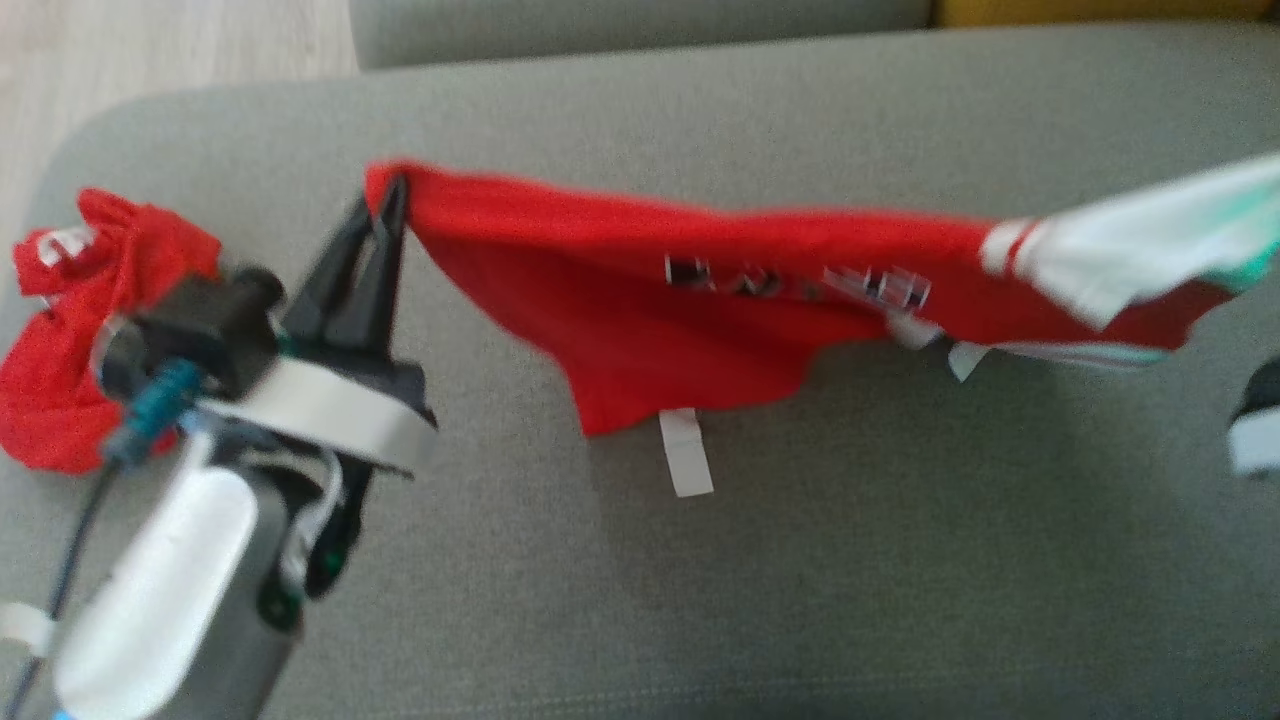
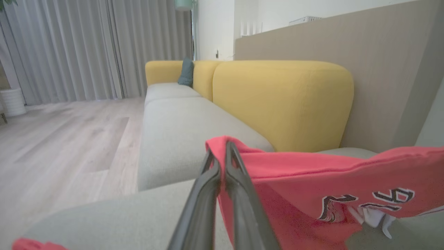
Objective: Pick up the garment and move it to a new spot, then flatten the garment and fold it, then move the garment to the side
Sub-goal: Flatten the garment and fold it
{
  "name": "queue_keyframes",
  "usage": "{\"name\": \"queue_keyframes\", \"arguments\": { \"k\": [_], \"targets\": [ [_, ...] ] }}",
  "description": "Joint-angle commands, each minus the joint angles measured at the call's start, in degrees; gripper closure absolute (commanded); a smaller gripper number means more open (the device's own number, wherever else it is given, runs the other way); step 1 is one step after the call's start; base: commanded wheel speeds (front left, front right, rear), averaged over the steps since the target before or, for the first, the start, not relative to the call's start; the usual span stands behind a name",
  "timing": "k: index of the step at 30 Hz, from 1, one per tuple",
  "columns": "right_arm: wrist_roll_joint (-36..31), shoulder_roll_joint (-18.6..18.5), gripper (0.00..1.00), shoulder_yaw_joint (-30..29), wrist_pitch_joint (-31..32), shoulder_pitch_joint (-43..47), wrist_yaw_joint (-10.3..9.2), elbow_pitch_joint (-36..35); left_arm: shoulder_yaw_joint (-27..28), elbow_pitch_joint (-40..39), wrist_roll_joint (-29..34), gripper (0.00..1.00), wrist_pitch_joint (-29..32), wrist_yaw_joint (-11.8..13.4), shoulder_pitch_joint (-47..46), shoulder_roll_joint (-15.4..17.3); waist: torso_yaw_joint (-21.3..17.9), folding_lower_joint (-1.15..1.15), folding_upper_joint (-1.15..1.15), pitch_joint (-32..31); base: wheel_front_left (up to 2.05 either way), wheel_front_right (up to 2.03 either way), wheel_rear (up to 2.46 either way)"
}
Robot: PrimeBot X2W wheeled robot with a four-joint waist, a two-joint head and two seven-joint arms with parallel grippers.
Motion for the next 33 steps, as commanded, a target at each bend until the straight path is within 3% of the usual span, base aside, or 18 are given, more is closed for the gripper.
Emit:
{"name": "queue_keyframes", "arguments": {
  "k": [1, 9, 19, 26, 33],
  "targets": [
    [-0.21, -1.63, 1.0, 0.88, -0.56, -5.04, -0.05, -3.28, 3.77, -3.8, 0.78, 1.0, 0.71, 0.36, -5.67, 2.56, -0.12, 0.0, 0.0, -2.68, 0.0, 0.0, 0.0],
    [0.81, -4.2, 1.0, 1.42, -0.5, -18.21, -0.05, -3.31, 5.96, -8.12, 1.46, 1.0, 5.19, 0.09, -15.12, 4.55, -0.87, 0.0, 0.0, -6.69, 0.0, 0.0, 0.0],
    [3.42, -5.35, 1.0, 4.87, -1.16, -26.22, -0.05, 3.89, 5.94, -4.47, -0.4, 1.0, 7.17, -0.93, -19.7, 3.59, -0.8, 0.0, 0.0, -6.01, 0.0, 0.0, 0.0],
    [5.21, -5.6, 1.0, 9.0, -3.9, -35.27, -0.05, 14.61, 6.07, 6.72, -2.51, 1.0, 3.66, -4.13, -26.89, 0.75, -0.32, 0.0, 0.0, -2.04, 0.0, 0.0, 0.0],
    [6.02, -5.51, 1.0, 14.86, -11.86, -54.16, -0.05, 34.55, 6.01, 27.04, -2.37, 1.0, -3.39, -8.41, -42.12, -3.57, 0.32, 0.0, 0.0, 4.12, 0.0, 0.0, 0.0]
  ]
}}
